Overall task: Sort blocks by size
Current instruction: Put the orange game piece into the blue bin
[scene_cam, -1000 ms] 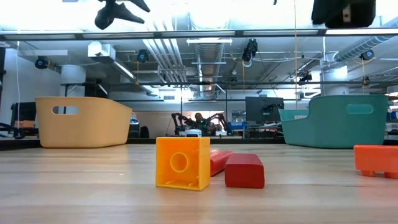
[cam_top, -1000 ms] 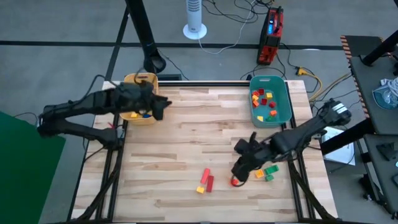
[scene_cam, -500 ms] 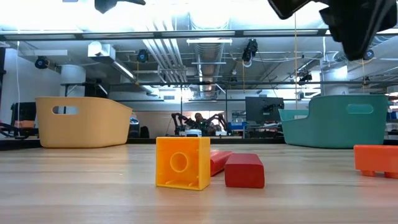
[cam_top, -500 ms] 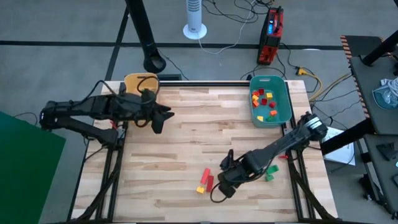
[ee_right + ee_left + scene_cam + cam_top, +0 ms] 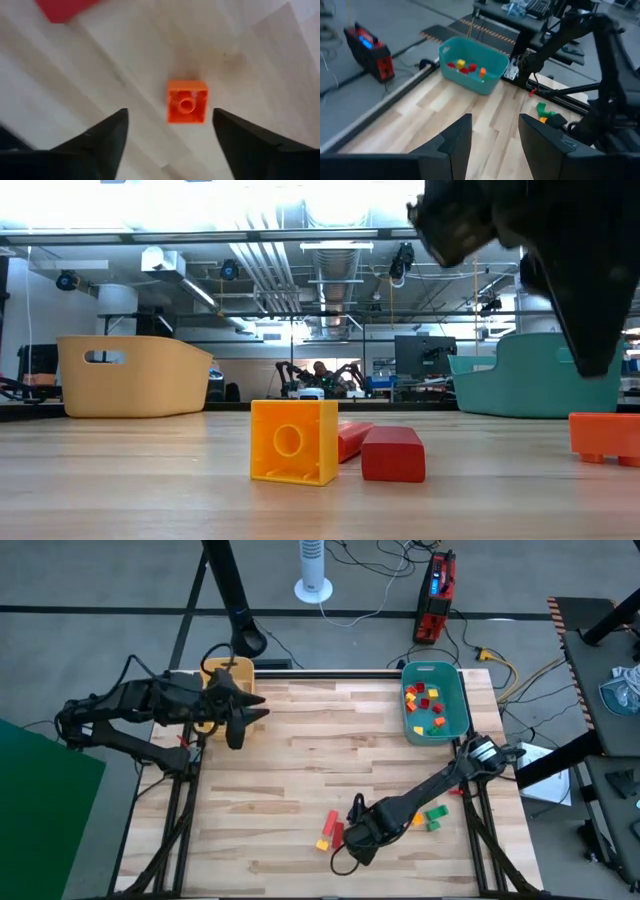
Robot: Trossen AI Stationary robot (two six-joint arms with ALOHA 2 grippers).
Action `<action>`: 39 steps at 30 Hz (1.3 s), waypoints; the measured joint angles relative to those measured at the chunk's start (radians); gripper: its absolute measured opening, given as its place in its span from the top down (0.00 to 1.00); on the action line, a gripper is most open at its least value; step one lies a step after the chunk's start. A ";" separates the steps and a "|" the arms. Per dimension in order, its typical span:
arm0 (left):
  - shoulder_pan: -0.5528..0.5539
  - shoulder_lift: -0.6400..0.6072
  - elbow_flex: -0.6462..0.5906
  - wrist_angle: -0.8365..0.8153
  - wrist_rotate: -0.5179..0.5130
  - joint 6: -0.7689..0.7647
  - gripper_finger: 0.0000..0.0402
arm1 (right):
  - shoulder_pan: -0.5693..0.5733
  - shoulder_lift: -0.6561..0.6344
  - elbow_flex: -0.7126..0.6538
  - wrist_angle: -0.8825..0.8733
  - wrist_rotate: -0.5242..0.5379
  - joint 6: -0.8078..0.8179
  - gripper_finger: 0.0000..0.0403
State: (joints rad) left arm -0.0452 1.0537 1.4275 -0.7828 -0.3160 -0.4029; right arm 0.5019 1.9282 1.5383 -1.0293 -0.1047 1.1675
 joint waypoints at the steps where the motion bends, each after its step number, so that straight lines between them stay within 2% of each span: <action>1: 0.000 0.001 0.012 0.001 0.000 0.024 0.63 | -0.002 0.010 0.000 -0.002 0.000 -0.009 0.34; 4: 0.000 0.002 0.039 0.001 -0.008 0.080 0.63 | -0.005 0.034 0.000 -0.023 -0.005 -0.031 0.22; 8: 0.001 0.012 0.068 0.002 -0.067 0.125 0.63 | -0.007 0.050 0.000 -0.032 -0.008 -0.030 0.10; 11: 0.001 0.024 0.086 0.003 -0.094 0.179 0.63 | -0.011 0.054 -0.005 -0.023 -0.009 -0.043 0.07; 15: 0.001 0.042 0.100 0.005 -0.095 0.228 0.63 | -0.017 0.080 -0.008 -0.012 -0.008 -0.093 0.09; 21: 0.001 0.067 0.099 0.002 -0.094 0.251 0.63 | -0.035 0.123 -0.016 -0.005 -0.046 -0.137 0.18; 26: 0.001 0.085 0.099 0.000 -0.094 0.262 0.63 | -0.046 0.157 -0.013 -0.002 -0.106 -0.158 0.30; 30: 0.001 0.104 0.099 0.005 -0.094 0.273 0.63 | -0.046 0.155 -0.014 0.000 -0.113 -0.158 0.45; 35: 0.001 0.140 0.113 0.006 -0.094 0.290 0.63 | -0.056 0.125 -0.019 -0.017 -0.091 -0.170 0.69; 39: 0.005 0.172 0.150 0.012 -0.094 0.294 0.63 | -0.089 0.060 -0.013 -0.060 -0.020 -0.176 0.69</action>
State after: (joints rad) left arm -0.0402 1.2260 1.5770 -0.7707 -0.4102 -0.1092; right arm 0.4125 1.9885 1.5254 -1.0896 -0.1250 0.9913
